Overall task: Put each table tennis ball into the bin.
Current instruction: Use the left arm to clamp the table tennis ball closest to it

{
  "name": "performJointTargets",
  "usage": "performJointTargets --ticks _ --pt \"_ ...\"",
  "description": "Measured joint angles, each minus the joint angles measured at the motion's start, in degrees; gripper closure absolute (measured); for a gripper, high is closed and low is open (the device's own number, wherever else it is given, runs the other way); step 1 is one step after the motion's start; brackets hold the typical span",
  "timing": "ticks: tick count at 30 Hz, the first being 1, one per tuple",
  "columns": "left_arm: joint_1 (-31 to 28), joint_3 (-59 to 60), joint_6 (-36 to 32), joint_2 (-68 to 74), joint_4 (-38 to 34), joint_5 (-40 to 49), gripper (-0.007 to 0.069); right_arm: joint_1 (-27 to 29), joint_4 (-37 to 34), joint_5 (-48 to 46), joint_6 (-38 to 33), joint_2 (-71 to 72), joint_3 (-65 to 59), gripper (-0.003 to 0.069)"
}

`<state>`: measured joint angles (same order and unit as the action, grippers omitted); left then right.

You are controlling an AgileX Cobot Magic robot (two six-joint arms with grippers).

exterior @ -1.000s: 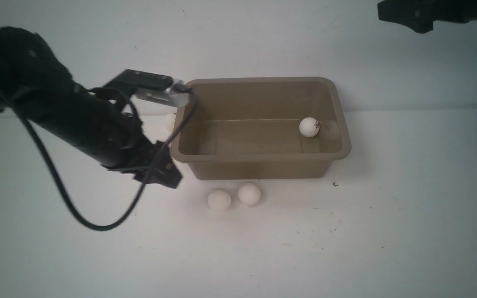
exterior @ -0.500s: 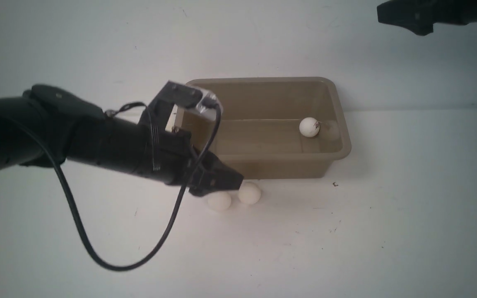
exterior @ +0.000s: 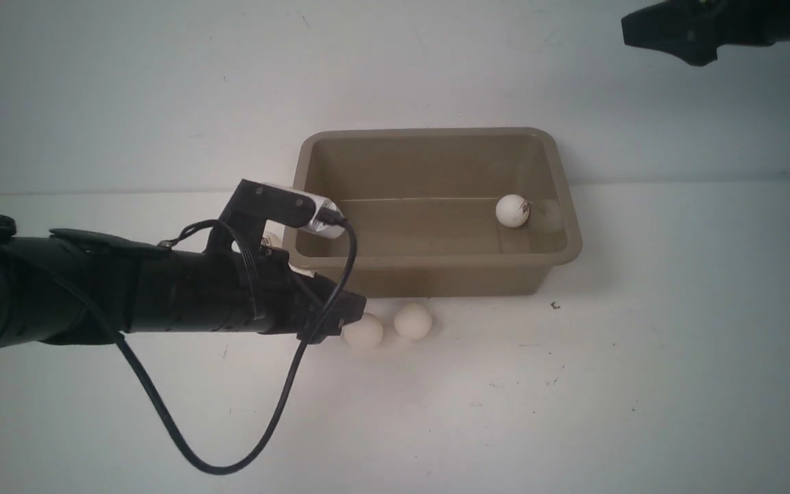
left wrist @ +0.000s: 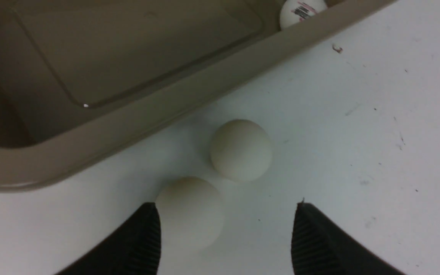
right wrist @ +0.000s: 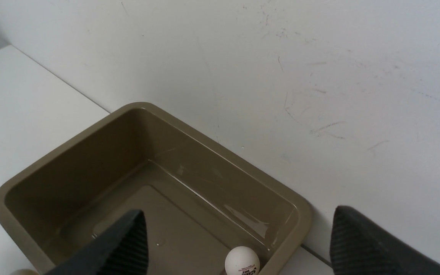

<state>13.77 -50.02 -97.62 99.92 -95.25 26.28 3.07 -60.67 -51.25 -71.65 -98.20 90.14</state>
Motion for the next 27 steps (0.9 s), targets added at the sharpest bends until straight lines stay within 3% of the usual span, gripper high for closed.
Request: performJointTargets --ticks 3,11,27 --pt "0.0 0.0 -3.8 2.4 -1.7 -0.6 0.0206 0.0 0.2 0.0 0.0 0.0 0.0 0.0078" --pt "1.6 0.0 -6.2 5.3 -2.7 -1.9 0.0206 0.0 0.3 -0.3 0.0 0.0 0.0 0.0078" --pt "3.7 -4.4 -7.0 8.8 -2.9 -4.2 0.0206 0.0 0.4 -2.0 -1.1 0.0 0.0 0.0078"
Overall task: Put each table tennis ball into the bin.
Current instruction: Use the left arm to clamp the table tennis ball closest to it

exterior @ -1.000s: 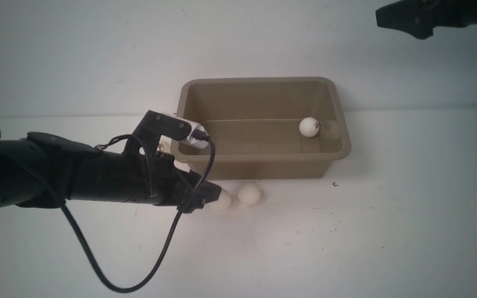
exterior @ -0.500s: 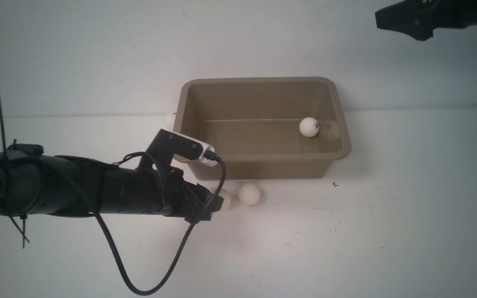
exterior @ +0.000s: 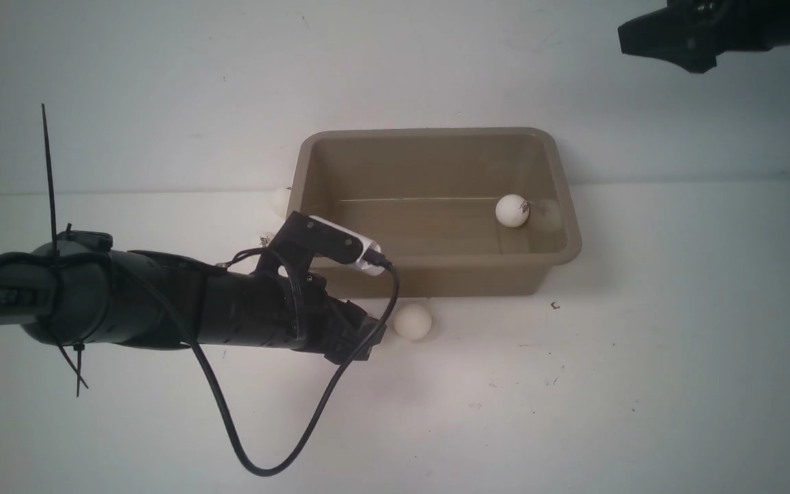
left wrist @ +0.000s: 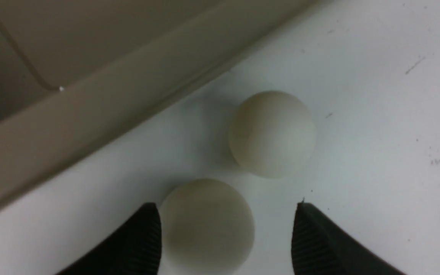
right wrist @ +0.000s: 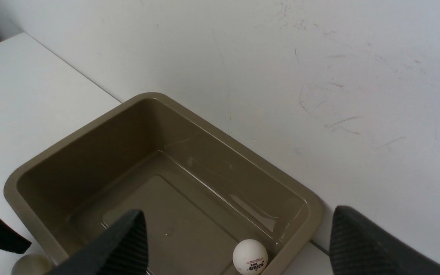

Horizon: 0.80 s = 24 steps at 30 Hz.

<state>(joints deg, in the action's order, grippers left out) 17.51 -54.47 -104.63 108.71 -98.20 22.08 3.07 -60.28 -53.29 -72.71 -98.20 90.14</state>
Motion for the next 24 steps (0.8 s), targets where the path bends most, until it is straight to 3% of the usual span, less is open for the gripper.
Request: performJointTargets --ticks 12,16,24 --pt "0.0 -0.3 0.0 2.6 0.0 0.0 0.0210 0.0 0.0 0.0 -0.2 0.0 0.0 0.0078" --pt "0.0 -0.6 1.1 3.6 0.0 0.0 0.0291 0.0 0.1 0.0 -0.2 0.0 0.0 0.0078" --pt "0.0 -0.2 0.3 2.3 0.0 2.3 0.0291 0.0 0.1 -0.1 -0.4 0.0 0.0 0.0078"
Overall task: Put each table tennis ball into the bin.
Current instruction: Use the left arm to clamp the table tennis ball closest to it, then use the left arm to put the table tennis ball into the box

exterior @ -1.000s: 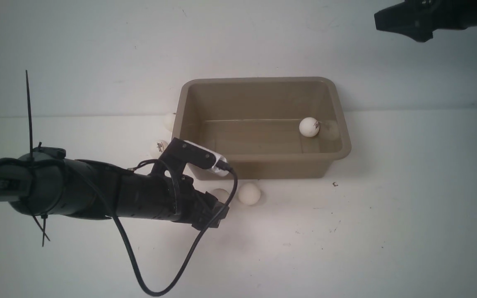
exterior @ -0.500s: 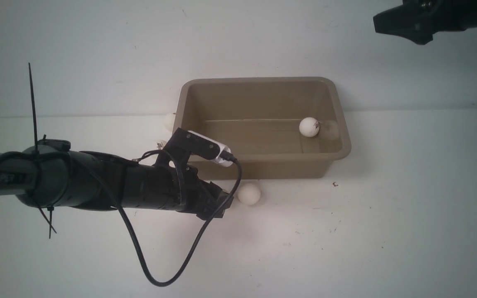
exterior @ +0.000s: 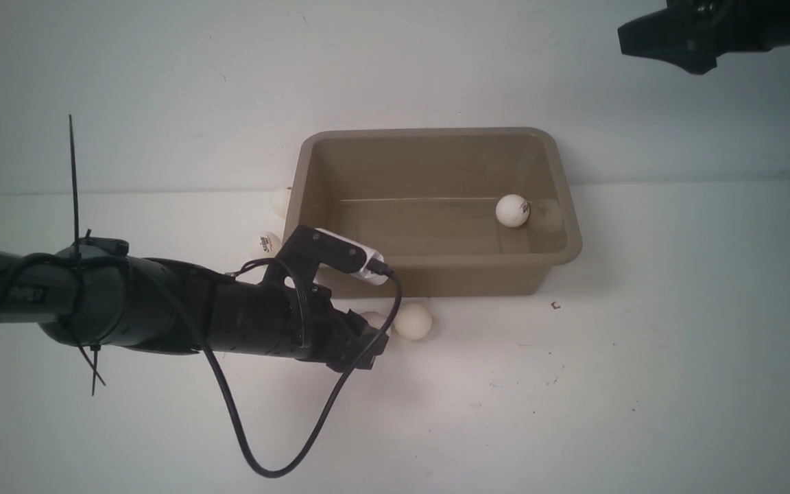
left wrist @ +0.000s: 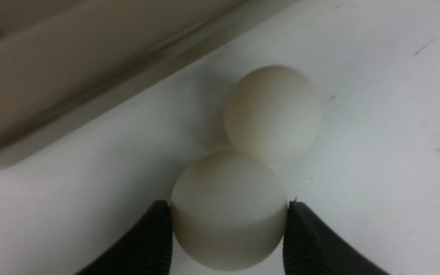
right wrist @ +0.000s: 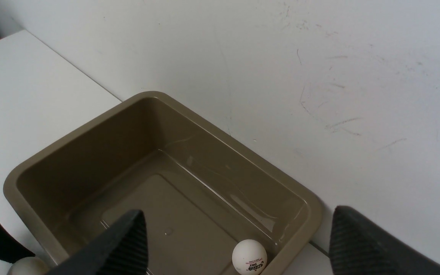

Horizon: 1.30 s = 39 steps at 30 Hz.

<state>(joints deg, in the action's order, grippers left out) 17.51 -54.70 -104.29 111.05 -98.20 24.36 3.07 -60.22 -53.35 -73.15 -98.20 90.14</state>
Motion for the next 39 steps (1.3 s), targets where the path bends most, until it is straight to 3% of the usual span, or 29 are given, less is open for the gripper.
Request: performJointTargets --ticks 6,12,17,20,26,29,35,39 --pt "0.1 4.5 1.3 -6.4 0.1 1.9 0.0291 0.0 0.0 0.0 -0.1 0.0 0.0 0.0079" --pt "0.2 6.7 1.3 -16.1 0.9 10.2 0.0291 0.0 0.0 0.0 -0.1 0.0 0.0 0.0080" --pt "-0.1 0.5 -6.5 -16.1 0.9 5.0 0.0291 0.0 0.0 0.0 -0.1 0.0 0.0 0.0080" --pt "-0.3 -7.4 -10.5 -10.9 0.6 -2.5 0.0291 0.0 0.0 0.0 -0.1 0.0 0.0 0.0080" --pt "-0.3 -16.9 -12.6 -0.8 0.2 -2.5 0.0291 0.0 0.0 -0.1 -0.1 0.0 0.0 0.0080" --pt "-0.3 -19.4 -9.7 2.9 0.4 0.7 0.0269 0.0 0.0 -0.1 -0.1 0.0 0.0 0.0080" --pt "-0.3 -19.5 2.6 1.9 2.0 -1.7 0.0081 0.0 0.0 -0.1 -0.2 0.0 0.0 0.0080" --pt "-0.3 -17.2 12.1 -2.7 10.6 -1.8 0.0085 0.0 0.0 -0.1 -0.2 0.0 0.0 0.0080"
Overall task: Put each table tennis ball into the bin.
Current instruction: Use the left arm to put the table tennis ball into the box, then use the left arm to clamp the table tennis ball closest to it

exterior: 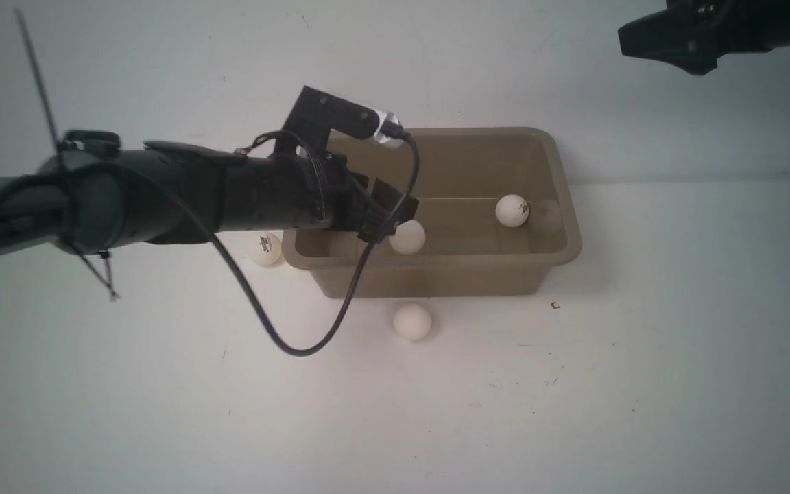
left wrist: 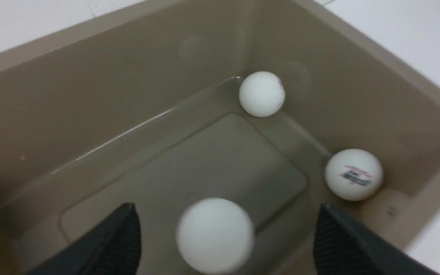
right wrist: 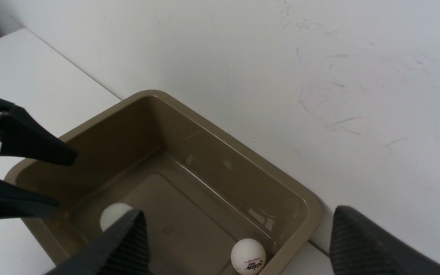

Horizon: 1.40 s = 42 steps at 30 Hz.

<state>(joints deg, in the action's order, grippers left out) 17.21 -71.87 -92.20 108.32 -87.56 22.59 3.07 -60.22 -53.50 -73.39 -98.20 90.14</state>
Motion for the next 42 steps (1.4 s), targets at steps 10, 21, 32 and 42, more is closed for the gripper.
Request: performJointTargets --ticks 10,21,32,42 --pt "0.9 15.8 15.0 -16.1 14.4 3.8 0.0157 0.0 0.0 -0.1 -0.1 0.0 0.0 0.0080" --pt "11.6 21.7 5.9 -11.7 -7.0 -18.2 0.0157 0.0 0.0 -0.3 -0.1 0.0 0.0 0.0080" --pt "14.8 12.4 1.5 3.3 -11.4 -21.1 0.0157 0.0 0.0 -0.3 -0.1 0.0 0.0 0.0080" --pt "14.8 8.6 2.4 5.0 -11.5 -20.0 0.0158 0.0 0.0 -0.3 -0.4 0.0 0.0 0.0080"
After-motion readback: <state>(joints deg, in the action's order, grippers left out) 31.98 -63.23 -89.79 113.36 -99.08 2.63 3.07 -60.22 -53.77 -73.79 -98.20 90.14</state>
